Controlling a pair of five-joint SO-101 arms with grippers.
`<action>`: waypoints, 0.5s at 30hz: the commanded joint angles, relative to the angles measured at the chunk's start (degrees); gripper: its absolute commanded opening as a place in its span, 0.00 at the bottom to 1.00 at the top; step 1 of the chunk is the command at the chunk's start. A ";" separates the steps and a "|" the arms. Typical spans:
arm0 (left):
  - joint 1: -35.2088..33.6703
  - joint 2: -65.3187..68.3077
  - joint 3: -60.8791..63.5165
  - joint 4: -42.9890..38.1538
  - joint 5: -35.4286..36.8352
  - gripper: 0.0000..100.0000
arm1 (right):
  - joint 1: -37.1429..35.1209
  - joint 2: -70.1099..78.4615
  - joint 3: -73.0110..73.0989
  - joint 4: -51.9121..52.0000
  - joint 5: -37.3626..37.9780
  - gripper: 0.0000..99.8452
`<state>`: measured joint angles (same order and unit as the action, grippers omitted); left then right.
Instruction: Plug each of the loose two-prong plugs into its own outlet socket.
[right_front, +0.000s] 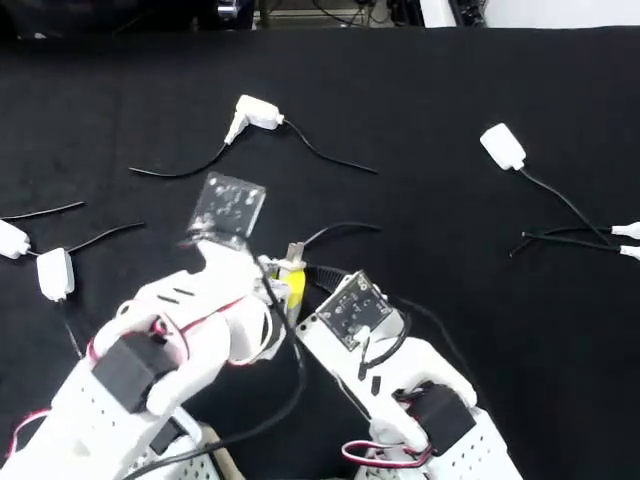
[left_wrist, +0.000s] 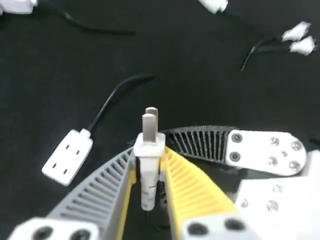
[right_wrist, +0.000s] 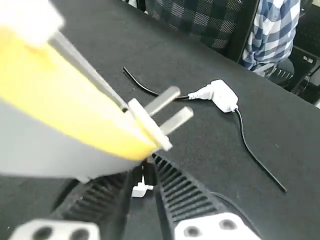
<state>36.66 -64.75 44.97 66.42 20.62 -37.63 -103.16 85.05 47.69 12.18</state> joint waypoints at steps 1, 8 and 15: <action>1.01 -10.20 8.04 -8.26 1.32 0.03 | -0.79 -9.27 -6.02 -0.26 -0.35 0.01; 0.22 -29.01 24.48 -20.40 0.97 0.03 | -1.14 -9.27 -11.30 5.36 -0.18 0.01; -5.05 -35.25 36.53 -36.57 -3.34 0.03 | -2.37 -9.27 -12.26 6.68 -0.09 0.01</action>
<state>33.14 -98.59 78.55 37.76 21.05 -37.54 -103.16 77.14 53.85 12.18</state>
